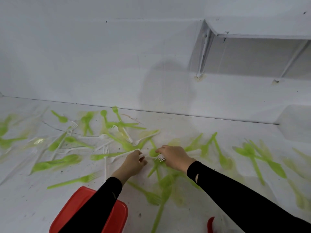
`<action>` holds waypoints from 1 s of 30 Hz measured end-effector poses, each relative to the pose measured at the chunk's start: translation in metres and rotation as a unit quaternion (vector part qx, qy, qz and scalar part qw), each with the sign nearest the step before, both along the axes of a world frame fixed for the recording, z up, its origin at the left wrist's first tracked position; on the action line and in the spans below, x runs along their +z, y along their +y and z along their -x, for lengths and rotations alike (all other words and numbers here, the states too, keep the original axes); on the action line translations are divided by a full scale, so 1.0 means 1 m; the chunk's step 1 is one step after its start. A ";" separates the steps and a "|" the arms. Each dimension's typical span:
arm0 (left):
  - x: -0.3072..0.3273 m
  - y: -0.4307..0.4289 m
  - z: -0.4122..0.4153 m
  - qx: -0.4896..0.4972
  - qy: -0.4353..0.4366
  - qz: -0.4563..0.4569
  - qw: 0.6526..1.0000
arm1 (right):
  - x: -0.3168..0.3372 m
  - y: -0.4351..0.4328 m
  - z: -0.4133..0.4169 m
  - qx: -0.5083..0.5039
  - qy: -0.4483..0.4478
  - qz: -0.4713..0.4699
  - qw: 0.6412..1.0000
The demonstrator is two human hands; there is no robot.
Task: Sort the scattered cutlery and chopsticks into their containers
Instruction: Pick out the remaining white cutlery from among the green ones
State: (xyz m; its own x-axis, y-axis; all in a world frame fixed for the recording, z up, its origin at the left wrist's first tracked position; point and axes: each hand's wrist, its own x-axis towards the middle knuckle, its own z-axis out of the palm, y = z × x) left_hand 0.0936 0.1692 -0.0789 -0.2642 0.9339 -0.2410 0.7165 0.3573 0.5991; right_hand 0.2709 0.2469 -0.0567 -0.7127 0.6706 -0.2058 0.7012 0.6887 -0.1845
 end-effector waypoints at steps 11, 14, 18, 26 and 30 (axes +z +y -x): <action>0.075 -0.002 -0.028 0.145 -0.429 -0.207 0.867 | 0.066 -0.021 -0.030 -0.122 0.318 0.309 0.888; 0.089 -0.003 -0.053 0.111 -0.486 -0.233 0.835 | 0.083 -0.041 -0.038 -0.094 0.333 0.337 0.876; 0.103 -0.001 -0.077 0.175 -0.492 -0.296 0.800 | 0.092 -0.053 -0.055 -0.177 0.388 0.366 0.827; 0.113 0.009 -0.140 0.119 -0.537 -0.265 0.792 | 0.111 -0.055 -0.118 -0.273 0.540 0.469 0.643; 0.110 0.011 -0.188 -0.054 -0.516 -0.191 0.833 | 0.122 -0.058 -0.152 -0.244 0.574 0.497 0.604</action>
